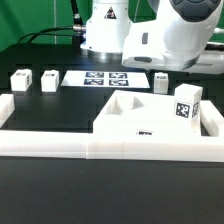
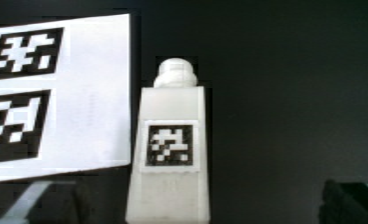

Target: Assemble square table

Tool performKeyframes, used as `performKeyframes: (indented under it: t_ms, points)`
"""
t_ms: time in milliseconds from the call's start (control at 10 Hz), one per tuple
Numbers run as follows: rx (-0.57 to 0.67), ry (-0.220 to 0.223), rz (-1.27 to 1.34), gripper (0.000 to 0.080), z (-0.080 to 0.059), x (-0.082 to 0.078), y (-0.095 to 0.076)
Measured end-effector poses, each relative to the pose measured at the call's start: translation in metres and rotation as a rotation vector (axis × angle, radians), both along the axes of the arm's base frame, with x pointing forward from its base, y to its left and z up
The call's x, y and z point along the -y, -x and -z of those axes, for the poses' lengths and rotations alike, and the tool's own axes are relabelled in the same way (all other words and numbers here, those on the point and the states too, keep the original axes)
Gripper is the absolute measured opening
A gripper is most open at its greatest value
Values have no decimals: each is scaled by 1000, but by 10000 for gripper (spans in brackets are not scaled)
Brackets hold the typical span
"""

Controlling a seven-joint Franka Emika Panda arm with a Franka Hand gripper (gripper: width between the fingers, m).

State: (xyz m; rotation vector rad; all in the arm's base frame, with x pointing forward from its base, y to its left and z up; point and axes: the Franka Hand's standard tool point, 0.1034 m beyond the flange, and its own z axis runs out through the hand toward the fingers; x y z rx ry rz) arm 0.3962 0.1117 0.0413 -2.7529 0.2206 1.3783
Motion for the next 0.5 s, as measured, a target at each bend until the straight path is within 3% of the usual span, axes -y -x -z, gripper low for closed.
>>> performKeyframes:
  t_ms: [400,500]
  points:
    - [-3,3,6,649,1,2,1]
    - [7,2,18,649,11,0,5]
